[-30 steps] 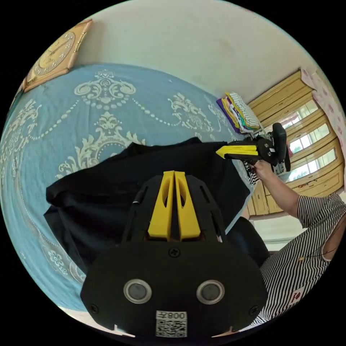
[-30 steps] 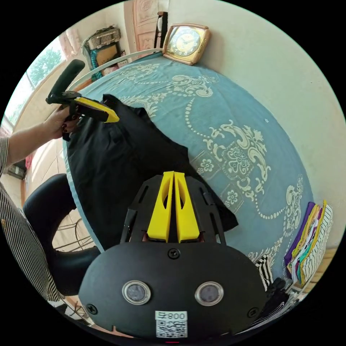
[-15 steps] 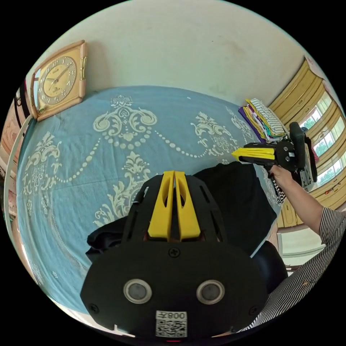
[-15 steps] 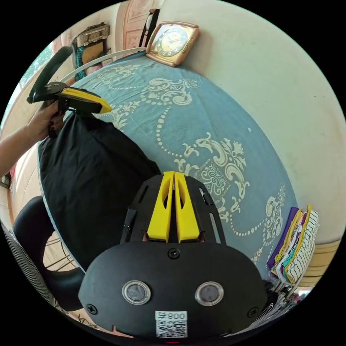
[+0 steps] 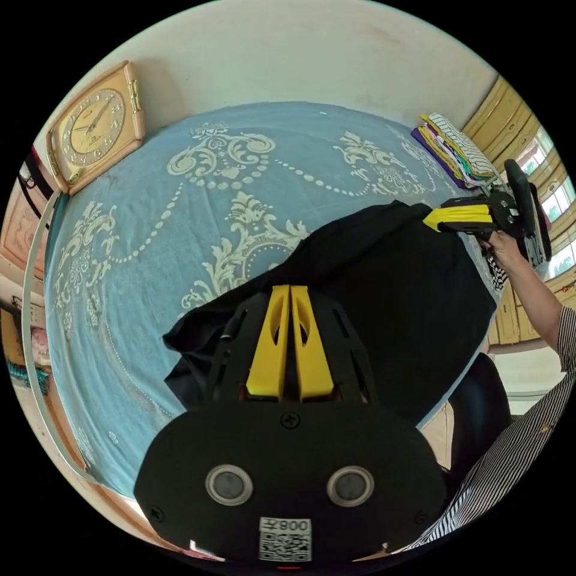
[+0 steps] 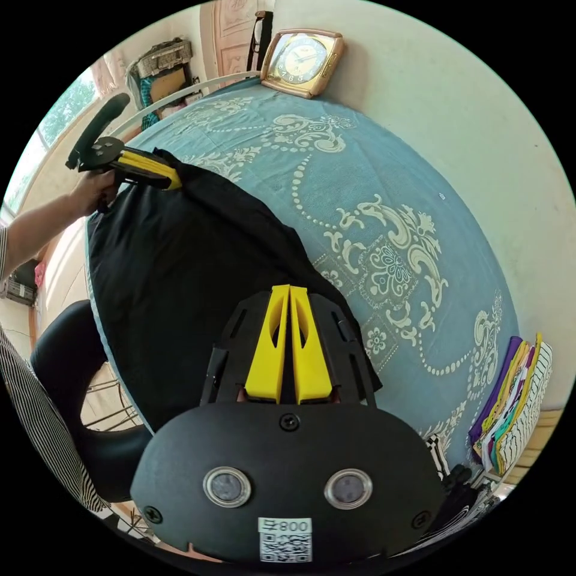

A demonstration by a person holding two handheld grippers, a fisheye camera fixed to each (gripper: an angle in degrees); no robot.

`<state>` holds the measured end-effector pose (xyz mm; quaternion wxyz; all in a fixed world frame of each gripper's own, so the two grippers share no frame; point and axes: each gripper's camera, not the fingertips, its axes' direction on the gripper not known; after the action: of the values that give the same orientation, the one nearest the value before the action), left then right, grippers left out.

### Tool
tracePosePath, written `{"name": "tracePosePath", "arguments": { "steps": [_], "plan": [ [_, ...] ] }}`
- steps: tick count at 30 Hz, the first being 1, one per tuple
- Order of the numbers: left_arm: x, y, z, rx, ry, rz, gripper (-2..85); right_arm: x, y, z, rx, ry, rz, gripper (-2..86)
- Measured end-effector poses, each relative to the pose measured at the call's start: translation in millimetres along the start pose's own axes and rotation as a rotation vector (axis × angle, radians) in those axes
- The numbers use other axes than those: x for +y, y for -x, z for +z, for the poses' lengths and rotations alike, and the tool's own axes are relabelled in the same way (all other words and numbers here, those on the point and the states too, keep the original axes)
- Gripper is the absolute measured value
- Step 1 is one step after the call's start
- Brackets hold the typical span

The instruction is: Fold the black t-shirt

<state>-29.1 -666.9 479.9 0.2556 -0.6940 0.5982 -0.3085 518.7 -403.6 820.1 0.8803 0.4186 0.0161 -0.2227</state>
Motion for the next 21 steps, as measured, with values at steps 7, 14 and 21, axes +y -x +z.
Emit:
{"name": "tracePosePath", "arguments": {
  "steps": [7, 14, 21],
  "plan": [
    [-7, 41, -40, -0.126, -0.091, -0.106, 0.1, -12, -87, -32, -0.031, 0.023, 0.174, -0.4],
    [75, 78, -42, -0.081, 0.021, -0.217, 0.6, 105, -138, -107, -0.118, -0.047, 0.368, -0.1],
    [167, 123, -98, 0.204, -0.178, -0.398, 5.6, 262, -172, -175, -0.479, -0.182, 0.665, 4.1]
  ]
}}
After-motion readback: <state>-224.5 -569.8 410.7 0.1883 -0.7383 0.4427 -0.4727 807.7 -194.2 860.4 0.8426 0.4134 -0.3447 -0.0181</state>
